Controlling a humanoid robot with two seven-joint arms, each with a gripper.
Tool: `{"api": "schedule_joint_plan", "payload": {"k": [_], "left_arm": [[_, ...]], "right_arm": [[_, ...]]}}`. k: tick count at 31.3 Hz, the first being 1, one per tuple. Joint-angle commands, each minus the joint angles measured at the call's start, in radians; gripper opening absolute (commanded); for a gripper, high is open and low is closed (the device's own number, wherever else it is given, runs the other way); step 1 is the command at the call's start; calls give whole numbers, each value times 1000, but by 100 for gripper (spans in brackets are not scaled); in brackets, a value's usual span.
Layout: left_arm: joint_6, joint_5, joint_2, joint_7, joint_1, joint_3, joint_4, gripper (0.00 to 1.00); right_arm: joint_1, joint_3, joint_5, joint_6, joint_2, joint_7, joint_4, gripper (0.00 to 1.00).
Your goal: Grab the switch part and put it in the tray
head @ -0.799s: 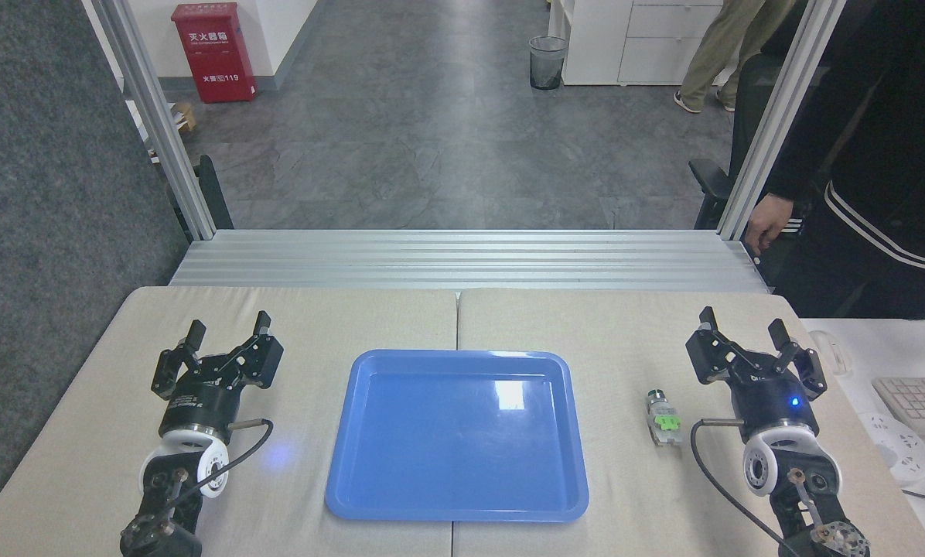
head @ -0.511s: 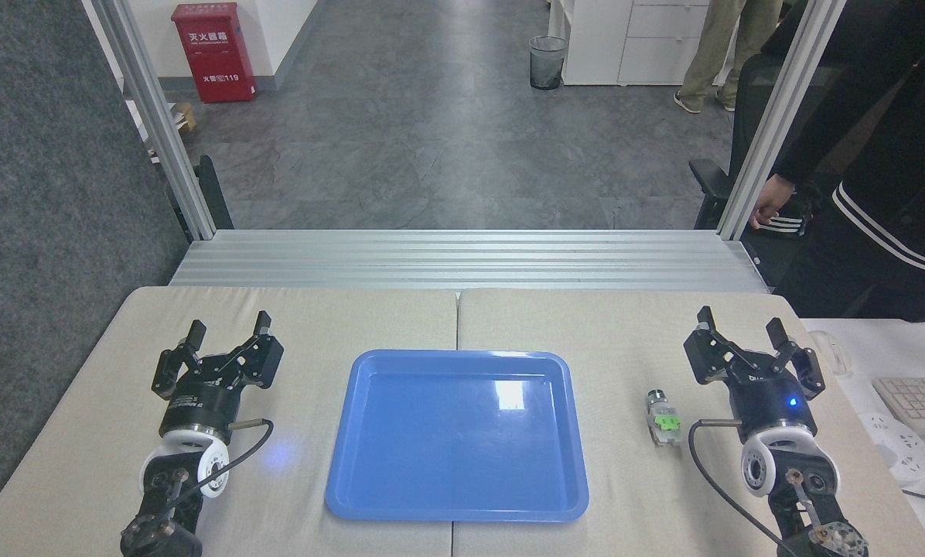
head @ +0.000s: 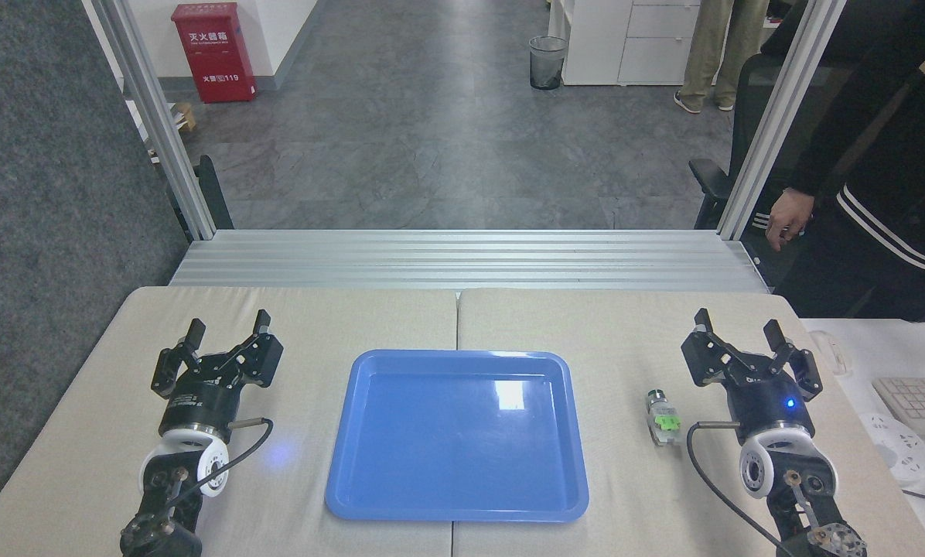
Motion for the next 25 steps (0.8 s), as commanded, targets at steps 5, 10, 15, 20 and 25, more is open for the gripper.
{"api": "schedule_joint_plan", "payload": {"k": [5,10,15,20,25], "left_arm": [[0,1,1,-1,1,0,0,100],[0,1,1,-1,-1,0,0,100],[0,1,1,-1,-1,0,0,100],[0,1,1,-1,-1,0,0,100],[0,1,1,-1,-1,0,0,100]], "right_arm": [[1,4,1,0,-2,2,1,99],[1,4,1,0,0,2,1,99],[1,4,0,0,2,2,1,99],[-1,4,0,0,0,2,1,99],[-1,4,0,0,-2,2,1,99]]}}
